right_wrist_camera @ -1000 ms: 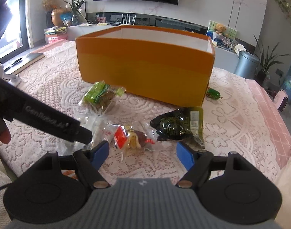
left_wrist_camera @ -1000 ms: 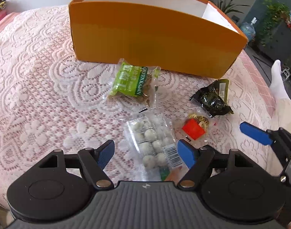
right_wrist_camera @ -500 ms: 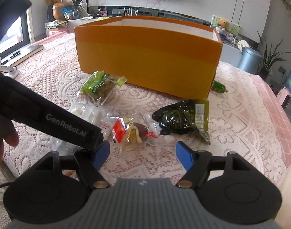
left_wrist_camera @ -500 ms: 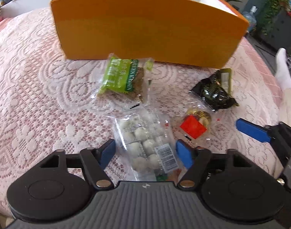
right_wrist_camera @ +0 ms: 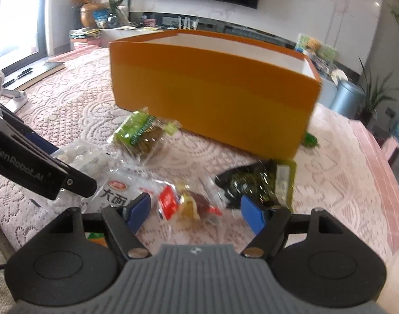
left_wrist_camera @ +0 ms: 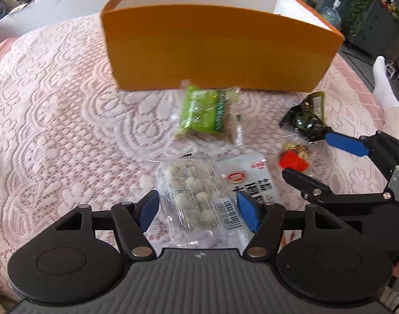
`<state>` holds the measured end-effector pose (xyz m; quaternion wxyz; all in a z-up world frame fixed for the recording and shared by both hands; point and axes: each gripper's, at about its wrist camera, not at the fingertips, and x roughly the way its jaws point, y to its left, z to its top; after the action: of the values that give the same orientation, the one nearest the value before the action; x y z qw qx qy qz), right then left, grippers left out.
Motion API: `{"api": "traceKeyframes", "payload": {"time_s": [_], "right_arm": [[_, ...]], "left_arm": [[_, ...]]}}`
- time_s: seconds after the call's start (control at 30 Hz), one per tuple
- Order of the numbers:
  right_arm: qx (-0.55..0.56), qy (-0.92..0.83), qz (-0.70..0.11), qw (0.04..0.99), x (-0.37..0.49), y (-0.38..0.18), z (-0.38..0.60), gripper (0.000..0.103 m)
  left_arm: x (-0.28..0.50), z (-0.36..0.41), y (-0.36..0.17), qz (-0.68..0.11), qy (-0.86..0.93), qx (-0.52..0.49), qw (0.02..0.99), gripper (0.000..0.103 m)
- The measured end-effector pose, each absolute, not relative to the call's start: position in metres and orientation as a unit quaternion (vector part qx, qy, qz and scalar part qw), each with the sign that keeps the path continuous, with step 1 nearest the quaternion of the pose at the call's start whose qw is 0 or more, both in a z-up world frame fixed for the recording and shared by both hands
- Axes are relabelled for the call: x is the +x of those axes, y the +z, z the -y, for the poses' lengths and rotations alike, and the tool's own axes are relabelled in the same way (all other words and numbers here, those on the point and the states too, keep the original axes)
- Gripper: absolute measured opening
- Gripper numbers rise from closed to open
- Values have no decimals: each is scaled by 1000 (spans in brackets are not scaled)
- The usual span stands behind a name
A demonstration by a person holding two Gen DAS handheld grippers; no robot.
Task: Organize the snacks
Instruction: 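Grasp the white egg pack with the left tool while the right tool grasps the red-capped pack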
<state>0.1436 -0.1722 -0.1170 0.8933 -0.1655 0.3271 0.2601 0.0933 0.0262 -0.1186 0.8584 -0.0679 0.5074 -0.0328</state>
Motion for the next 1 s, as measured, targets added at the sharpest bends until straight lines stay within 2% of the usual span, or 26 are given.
{"api": "traceKeyframes", "payload": {"time_s": [0.2, 0.7, 0.77, 0.83, 1.0], "right_arm": [[-164, 266, -334, 889, 152, -124, 167, 74], [-147, 270, -357, 882, 169, -135, 156, 74], [-150, 272, -357, 881, 170, -135, 155, 75], [-146, 267, -365, 880, 174, -136, 154, 81], [-155, 269, -377, 873, 177, -134, 147, 74]], "left_arm": [[96, -26, -129, -524, -29, -60, 849, 76], [101, -28, -136, -507, -35, -37, 860, 90], [101, -30, -136, -506, -42, -43, 860, 91], [101, -33, -136, -505, -45, -56, 860, 92], [102, -37, -136, -502, -55, -77, 859, 93]]}}
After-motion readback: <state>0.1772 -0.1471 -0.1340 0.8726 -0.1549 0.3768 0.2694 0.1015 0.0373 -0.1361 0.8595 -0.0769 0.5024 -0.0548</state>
